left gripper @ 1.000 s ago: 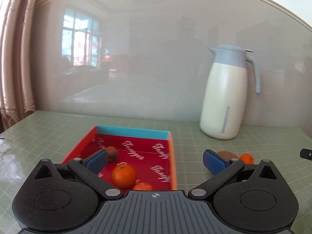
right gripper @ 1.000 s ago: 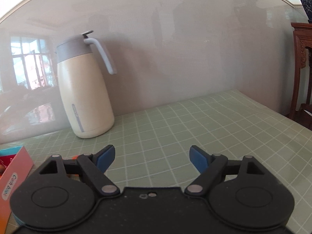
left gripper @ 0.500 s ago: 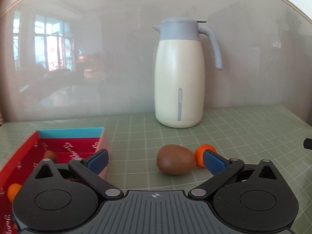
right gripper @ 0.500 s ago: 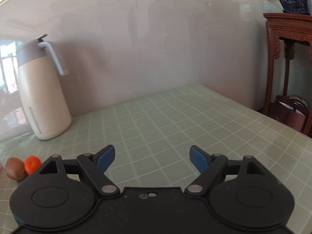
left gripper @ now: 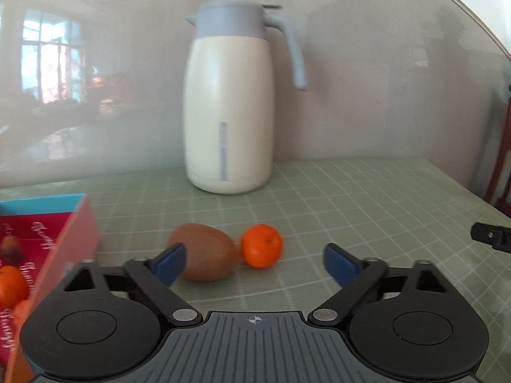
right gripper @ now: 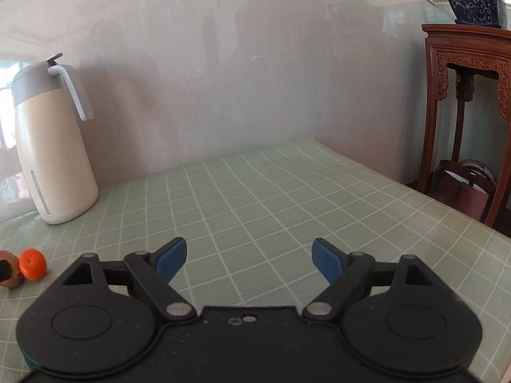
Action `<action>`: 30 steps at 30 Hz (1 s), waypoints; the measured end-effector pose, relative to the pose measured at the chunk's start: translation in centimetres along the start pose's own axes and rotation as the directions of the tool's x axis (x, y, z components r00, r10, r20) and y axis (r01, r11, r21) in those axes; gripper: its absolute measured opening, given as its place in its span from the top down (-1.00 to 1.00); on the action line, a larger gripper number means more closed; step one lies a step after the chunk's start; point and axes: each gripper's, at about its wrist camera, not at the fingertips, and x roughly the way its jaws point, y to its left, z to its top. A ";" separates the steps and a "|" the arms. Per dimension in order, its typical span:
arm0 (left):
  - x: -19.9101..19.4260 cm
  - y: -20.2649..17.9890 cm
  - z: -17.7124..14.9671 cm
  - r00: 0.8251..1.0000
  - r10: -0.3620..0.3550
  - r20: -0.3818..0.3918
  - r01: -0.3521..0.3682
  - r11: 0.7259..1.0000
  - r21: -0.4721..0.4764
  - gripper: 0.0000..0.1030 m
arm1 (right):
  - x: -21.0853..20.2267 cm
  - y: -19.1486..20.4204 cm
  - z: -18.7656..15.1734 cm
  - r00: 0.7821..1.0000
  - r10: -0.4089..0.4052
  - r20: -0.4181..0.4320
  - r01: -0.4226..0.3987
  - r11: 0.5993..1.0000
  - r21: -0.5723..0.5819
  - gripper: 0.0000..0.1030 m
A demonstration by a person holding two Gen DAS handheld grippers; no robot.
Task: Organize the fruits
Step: 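Close the left gripper on the small mandarin orange, then carry the mandarin with the left gripper into the red box and release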
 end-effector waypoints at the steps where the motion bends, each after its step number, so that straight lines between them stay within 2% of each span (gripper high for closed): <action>1: 0.4 -0.4 0.0 1.000 -0.012 -0.011 0.012 1.000 0.004 -0.60 | 0.0 -0.2 0.0 1.000 -0.003 -0.001 0.003 1.000 0.002 -0.67; 5: 1.7 -1.7 -0.1 0.999 -0.016 -0.035 0.016 1.000 0.006 -0.59 | 0.4 -0.8 0.0 1.000 -0.005 -0.006 0.005 1.000 0.021 -0.67; 12: 3.7 -3.2 0.4 0.999 0.033 -0.021 -0.032 0.996 0.078 -0.57 | 0.7 -2.4 0.2 1.000 -0.009 -0.011 0.010 0.996 0.085 -0.68; 15: 5.1 -3.0 1.0 0.997 0.049 -0.062 -0.045 0.997 0.055 -0.43 | 0.8 -2.9 0.3 1.000 -0.005 -0.012 0.006 0.995 0.103 -0.68; 17: 5.8 -2.3 1.0 0.994 0.051 -0.097 -0.050 0.999 0.014 -0.14 | 0.8 -2.9 0.3 1.000 -0.003 -0.010 0.004 0.995 0.097 -0.68; 19: 6.1 -2.0 1.0 0.992 0.056 -0.117 -0.056 0.998 -0.002 -0.09 | 0.9 -3.1 0.4 1.000 -0.004 -0.005 0.004 0.996 0.093 -0.68; 21: 6.1 -2.0 0.9 0.990 0.062 -0.126 -0.064 0.998 -0.009 0.06 | 0.9 -3.0 0.5 1.000 -0.004 -0.005 0.004 0.996 0.091 -0.69; 22: 6.1 -1.9 0.9 0.990 0.070 -0.125 -0.072 0.997 -0.013 0.22 | 0.9 -2.9 0.5 1.000 -0.003 -0.004 0.003 0.996 0.088 -0.69; 30: 3.5 -1.8 0.8 0.996 0.039 -0.083 -0.041 0.999 -0.019 0.24 | 0.4 -2.5 0.6 1.000 -0.005 -0.002 0.005 0.997 0.083 -0.70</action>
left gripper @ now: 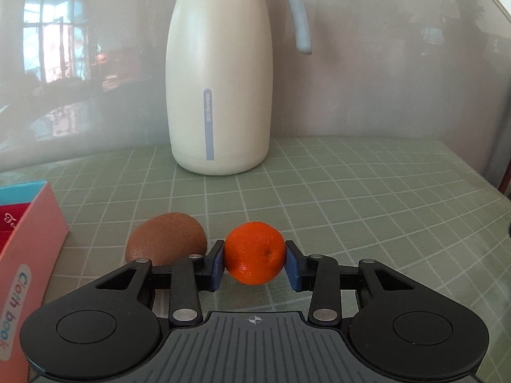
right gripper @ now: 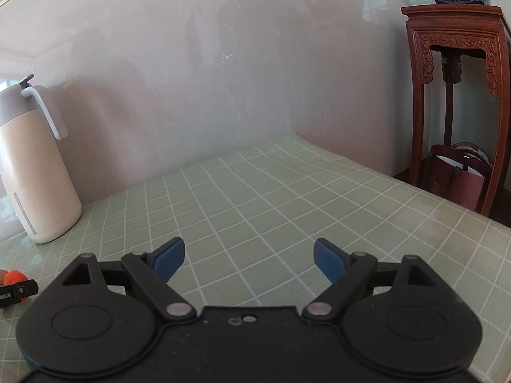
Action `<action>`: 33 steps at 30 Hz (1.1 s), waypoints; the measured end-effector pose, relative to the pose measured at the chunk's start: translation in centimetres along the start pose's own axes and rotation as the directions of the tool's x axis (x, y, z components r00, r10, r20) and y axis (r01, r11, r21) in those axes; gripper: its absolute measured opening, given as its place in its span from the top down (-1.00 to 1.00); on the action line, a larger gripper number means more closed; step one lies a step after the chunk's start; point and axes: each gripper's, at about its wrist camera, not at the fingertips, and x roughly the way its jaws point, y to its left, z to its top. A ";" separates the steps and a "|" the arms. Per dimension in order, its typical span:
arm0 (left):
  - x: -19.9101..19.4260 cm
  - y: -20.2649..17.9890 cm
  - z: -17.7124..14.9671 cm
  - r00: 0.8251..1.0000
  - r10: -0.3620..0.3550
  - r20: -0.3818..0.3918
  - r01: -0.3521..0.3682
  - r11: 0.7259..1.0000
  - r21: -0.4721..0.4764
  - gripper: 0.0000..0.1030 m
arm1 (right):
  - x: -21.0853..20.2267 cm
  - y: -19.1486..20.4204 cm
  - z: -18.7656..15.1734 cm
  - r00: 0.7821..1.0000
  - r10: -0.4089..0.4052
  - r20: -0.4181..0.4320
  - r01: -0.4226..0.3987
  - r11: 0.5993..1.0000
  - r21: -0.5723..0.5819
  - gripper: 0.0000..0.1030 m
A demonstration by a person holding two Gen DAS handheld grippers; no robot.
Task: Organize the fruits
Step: 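Carry the mandarin with the left gripper into the red box and release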
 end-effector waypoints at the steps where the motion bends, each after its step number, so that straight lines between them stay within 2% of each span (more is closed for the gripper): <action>1: -0.7 0.1 0.1 1.000 -0.003 0.009 0.003 1.000 0.006 0.24 | -0.1 0.1 0.0 1.000 0.002 0.001 -0.002 1.000 0.000 -0.70; 15: -9.3 5.5 0.3 0.991 0.013 0.133 -0.012 1.000 -0.012 0.24 | -1.1 5.1 -0.2 0.998 0.069 0.003 -0.069 0.996 -0.054 -0.71; 22: -12.0 10.4 -0.2 0.983 0.087 0.160 -0.080 0.995 -0.054 0.24 | -1.7 9.3 -0.7 0.992 0.128 -0.008 -0.128 0.987 -0.100 -0.71; 33: -13.4 16.9 -2.0 0.970 0.207 0.128 -0.195 0.976 -0.099 0.24 | -2.4 14.5 -1.7 0.976 0.214 -0.024 -0.215 0.966 -0.144 -0.72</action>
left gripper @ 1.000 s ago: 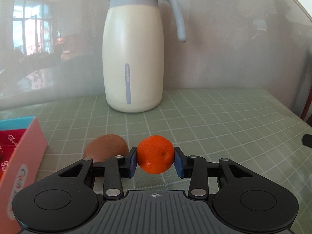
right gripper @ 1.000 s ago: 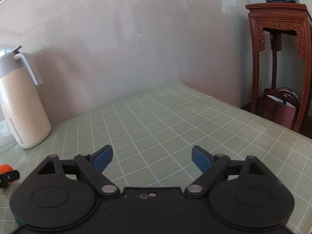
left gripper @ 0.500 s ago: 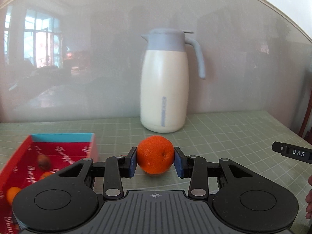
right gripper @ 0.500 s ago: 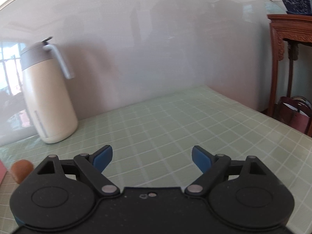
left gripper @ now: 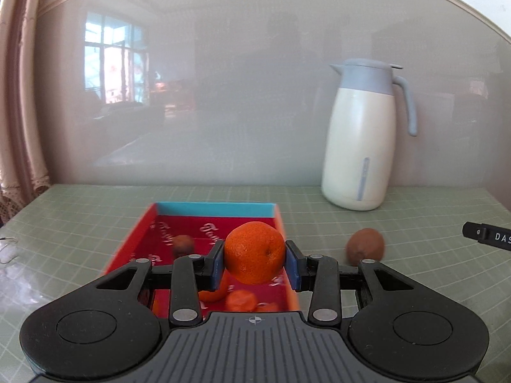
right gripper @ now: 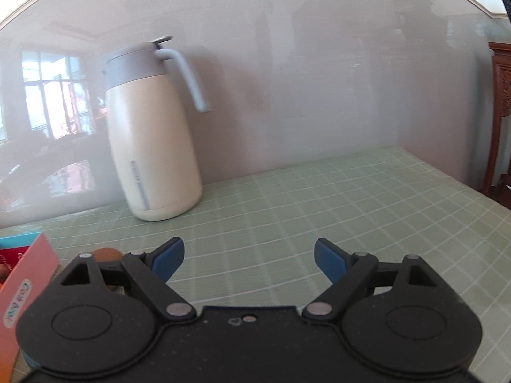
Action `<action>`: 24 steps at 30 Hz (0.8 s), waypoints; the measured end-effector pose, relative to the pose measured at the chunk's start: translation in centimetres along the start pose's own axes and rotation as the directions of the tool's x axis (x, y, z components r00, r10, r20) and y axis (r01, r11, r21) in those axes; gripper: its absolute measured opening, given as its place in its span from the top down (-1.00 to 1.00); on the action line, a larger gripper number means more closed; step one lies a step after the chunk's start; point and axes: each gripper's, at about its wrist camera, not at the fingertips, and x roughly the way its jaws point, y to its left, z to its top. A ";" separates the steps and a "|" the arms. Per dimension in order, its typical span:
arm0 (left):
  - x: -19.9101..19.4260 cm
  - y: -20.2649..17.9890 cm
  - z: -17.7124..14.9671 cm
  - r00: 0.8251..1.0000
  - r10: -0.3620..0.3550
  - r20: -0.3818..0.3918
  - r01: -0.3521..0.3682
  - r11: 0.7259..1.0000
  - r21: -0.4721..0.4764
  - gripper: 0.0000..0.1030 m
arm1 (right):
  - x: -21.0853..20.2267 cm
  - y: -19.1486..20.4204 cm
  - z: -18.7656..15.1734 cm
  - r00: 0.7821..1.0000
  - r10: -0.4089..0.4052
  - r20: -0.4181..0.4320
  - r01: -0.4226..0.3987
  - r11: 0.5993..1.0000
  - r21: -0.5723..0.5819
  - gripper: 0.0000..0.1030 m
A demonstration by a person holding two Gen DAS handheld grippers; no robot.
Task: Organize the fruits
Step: 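Carry the mandarin with the left gripper into the red box and release, then reach the right gripper to the brown kiwi and close on it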
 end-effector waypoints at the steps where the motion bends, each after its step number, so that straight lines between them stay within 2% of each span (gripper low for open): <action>1: -0.1 0.5 -0.2 1.000 0.009 -0.002 -0.009 1.000 -0.002 0.24 | 0.1 0.4 0.0 1.000 0.007 -0.001 -0.007 1.000 -0.001 -0.72; 6: 0.9 2.3 -1.2 0.998 0.043 -0.036 -0.043 0.999 -0.007 0.24 | 0.2 2.3 -0.1 0.999 0.040 -0.001 -0.040 0.999 -0.015 -0.72; 11: 2.5 3.3 -2.4 0.993 0.053 -0.104 -0.057 0.998 -0.035 0.24 | 0.3 3.3 -0.3 0.999 0.054 -0.006 -0.054 0.998 -0.022 -0.72; 14: 2.5 3.7 -2.6 0.993 0.067 -0.100 -0.072 0.997 -0.041 0.23 | 0.2 3.6 -0.4 0.998 0.056 -0.008 -0.057 0.998 -0.023 -0.73; 15: 2.4 3.8 -2.6 0.993 0.068 -0.094 -0.072 0.996 -0.044 0.20 | 0.2 3.6 -0.4 0.998 0.056 -0.008 -0.056 0.998 -0.025 -0.74; 17: 2.2 3.8 -2.6 0.993 0.078 -0.084 -0.082 0.996 -0.045 -0.18 | 0.2 3.7 -0.5 0.998 0.055 -0.006 -0.055 0.998 -0.030 -0.75; 19: 2.1 3.7 -2.5 0.994 0.084 -0.070 -0.087 0.995 -0.043 -0.28 | 0.2 3.7 -0.5 0.999 0.053 -0.007 -0.053 0.998 -0.028 -0.75; 22: 1.8 3.7 -2.3 0.995 0.080 -0.058 -0.083 0.996 -0.041 -0.29 | 0.3 3.7 -0.5 0.999 0.051 -0.009 -0.051 0.998 -0.028 -0.75; 24: 1.5 3.7 -2.2 0.995 0.086 -0.045 -0.088 0.995 -0.040 -0.46 | 0.3 3.8 -0.5 0.999 0.052 -0.011 -0.052 0.998 -0.029 -0.75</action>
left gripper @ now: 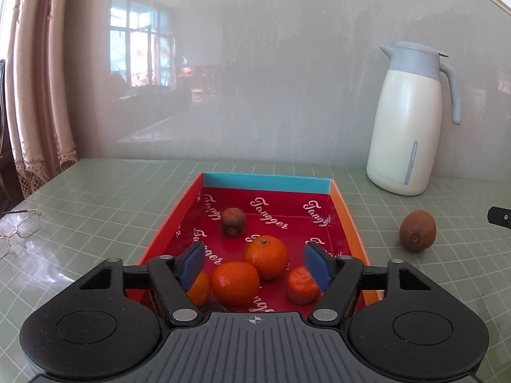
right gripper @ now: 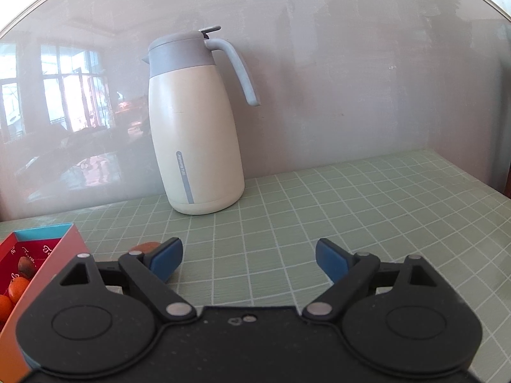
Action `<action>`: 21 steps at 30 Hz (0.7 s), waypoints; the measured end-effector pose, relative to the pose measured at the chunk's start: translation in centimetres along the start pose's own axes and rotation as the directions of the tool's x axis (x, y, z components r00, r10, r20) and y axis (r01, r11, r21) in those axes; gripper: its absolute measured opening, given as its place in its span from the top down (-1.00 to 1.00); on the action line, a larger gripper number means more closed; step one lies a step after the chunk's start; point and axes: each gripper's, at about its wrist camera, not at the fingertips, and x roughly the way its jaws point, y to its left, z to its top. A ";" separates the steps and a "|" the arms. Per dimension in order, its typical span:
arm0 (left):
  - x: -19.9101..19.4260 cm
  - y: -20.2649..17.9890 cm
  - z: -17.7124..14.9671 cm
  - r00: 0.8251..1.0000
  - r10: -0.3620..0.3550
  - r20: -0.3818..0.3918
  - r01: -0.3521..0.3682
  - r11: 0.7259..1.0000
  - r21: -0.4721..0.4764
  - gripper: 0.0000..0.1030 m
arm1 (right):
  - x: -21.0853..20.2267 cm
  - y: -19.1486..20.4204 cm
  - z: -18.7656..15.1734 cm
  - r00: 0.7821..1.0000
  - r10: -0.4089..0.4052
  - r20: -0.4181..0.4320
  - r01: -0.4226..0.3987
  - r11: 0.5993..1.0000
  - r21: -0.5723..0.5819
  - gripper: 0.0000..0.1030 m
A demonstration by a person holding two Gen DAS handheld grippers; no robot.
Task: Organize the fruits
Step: 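Reach the right gripper to the brown kiwi and close on it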
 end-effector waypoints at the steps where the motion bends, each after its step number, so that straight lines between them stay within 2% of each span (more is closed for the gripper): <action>1: -0.2 0.0 0.0 1.000 0.009 0.008 -0.009 1.000 0.001 -0.68 | 0.0 0.0 0.0 1.000 0.001 0.000 -0.001 1.000 -0.001 -0.75; 2: -0.6 0.1 0.1 0.999 0.022 0.023 -0.022 1.000 0.000 -0.90 | 0.0 0.0 0.0 1.000 0.002 0.000 -0.002 1.000 -0.002 -0.75; 4: -1.5 0.4 0.3 0.997 0.048 0.066 -0.047 0.999 -0.006 -0.99 | 0.0 0.1 0.1 1.000 0.006 -0.001 -0.006 1.000 -0.004 -0.75; 10: -2.0 2.0 0.6 0.993 0.085 0.081 -0.081 0.995 -0.051 -0.99 | 0.3 1.2 -0.1 0.999 0.035 0.000 -0.035 0.999 -0.038 -0.75; 21: -1.6 5.0 0.1 0.984 0.163 0.069 -0.158 0.985 -0.069 -0.99 | 1.6 6.5 -1.2 0.997 0.079 -0.006 -0.078 0.965 -0.251 -0.75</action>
